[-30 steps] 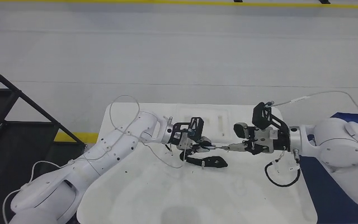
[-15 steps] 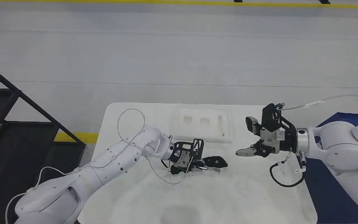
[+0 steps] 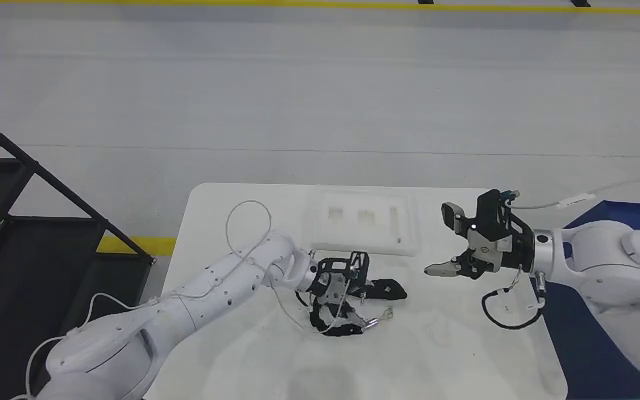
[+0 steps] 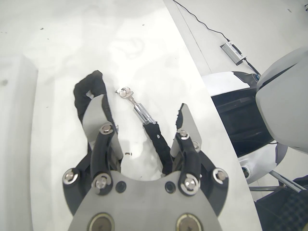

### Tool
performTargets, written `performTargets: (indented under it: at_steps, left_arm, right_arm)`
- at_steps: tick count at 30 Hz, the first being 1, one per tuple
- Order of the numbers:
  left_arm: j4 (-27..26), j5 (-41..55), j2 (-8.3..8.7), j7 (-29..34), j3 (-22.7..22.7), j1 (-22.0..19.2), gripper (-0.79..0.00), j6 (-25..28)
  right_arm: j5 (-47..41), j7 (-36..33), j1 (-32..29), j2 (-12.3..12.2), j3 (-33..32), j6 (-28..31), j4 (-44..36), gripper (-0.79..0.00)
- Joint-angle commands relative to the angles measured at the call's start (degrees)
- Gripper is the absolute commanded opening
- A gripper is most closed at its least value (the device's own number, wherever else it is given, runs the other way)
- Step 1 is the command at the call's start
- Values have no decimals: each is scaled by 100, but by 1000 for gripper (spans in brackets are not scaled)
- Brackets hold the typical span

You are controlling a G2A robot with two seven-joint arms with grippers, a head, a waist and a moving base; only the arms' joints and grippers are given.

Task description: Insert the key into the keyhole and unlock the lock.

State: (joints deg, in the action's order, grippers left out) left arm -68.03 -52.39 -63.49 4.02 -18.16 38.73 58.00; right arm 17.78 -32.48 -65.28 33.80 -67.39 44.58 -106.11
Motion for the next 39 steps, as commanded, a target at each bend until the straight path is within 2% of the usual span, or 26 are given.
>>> performTargets:
  at_steps: [1,7,16,26,31,39]
  left_arm:
    - [130,47,27,-283,-97,-86,0,0]
    - [246,-23,94,-582,-166,-545,0,0]
    - [836,283,199,-1353,-44,-1401,0,0]
    - [1303,473,444,-2402,267,-2110,0,0]
    - [1596,630,482,-2823,434,-2485,0,0]
    - [1814,747,515,-3175,755,-2929,0,0]
  right_arm:
    - [89,156,-39,18,-13,-52,-2,0]
    - [366,409,135,112,106,415,202,0]
    - [608,970,1085,408,559,1342,1416,0]
    - [664,1146,2298,718,1285,1342,2501,0]
    - [546,1153,2923,825,1685,1342,2828,0]
    - [425,1100,3490,885,2193,1342,3175,0]
